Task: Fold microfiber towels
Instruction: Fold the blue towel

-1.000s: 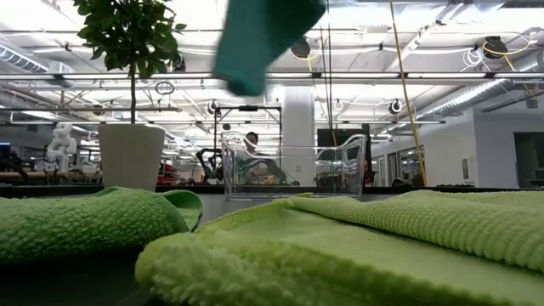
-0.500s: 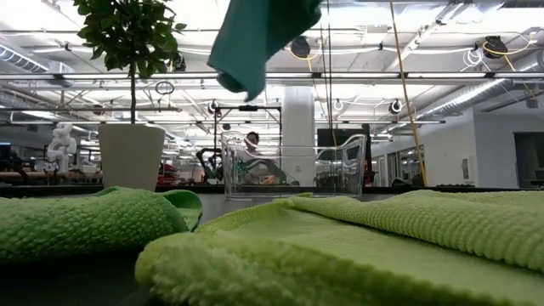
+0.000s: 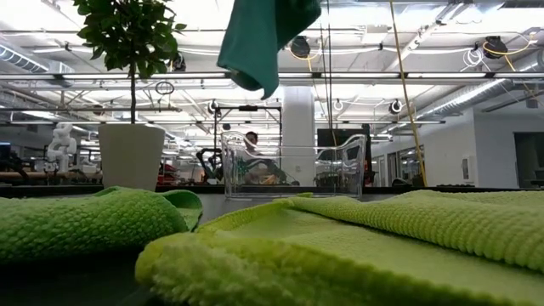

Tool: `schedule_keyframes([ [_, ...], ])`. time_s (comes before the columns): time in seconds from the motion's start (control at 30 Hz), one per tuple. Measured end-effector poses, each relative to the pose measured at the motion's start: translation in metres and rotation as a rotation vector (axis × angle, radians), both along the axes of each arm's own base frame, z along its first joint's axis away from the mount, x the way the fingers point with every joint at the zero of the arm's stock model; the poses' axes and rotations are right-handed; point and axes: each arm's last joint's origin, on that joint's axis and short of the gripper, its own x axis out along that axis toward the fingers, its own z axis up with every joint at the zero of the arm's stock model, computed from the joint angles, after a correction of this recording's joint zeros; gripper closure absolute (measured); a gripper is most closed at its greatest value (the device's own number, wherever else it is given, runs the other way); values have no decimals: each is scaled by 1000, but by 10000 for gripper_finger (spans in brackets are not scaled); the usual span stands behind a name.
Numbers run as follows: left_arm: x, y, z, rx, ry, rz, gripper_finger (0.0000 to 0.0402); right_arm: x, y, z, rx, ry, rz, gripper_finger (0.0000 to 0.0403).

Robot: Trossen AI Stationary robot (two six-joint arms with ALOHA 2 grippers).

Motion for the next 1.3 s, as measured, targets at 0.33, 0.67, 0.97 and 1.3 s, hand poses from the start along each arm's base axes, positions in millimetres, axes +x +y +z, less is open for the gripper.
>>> schedule_keyframes([
  [0.33,-4,-14,0,0,1,-95,400,-7,5,9,-120,15,33,391],
  [0.67,-8,-25,-9,8,91,-156,363,-29,6,27,-88,6,77,401],
  [0.97,-17,-43,-25,55,256,-176,310,-41,-1,35,26,52,116,402],
  [1.3,-31,-64,-36,285,295,101,284,-33,-5,61,114,176,37,402],
])
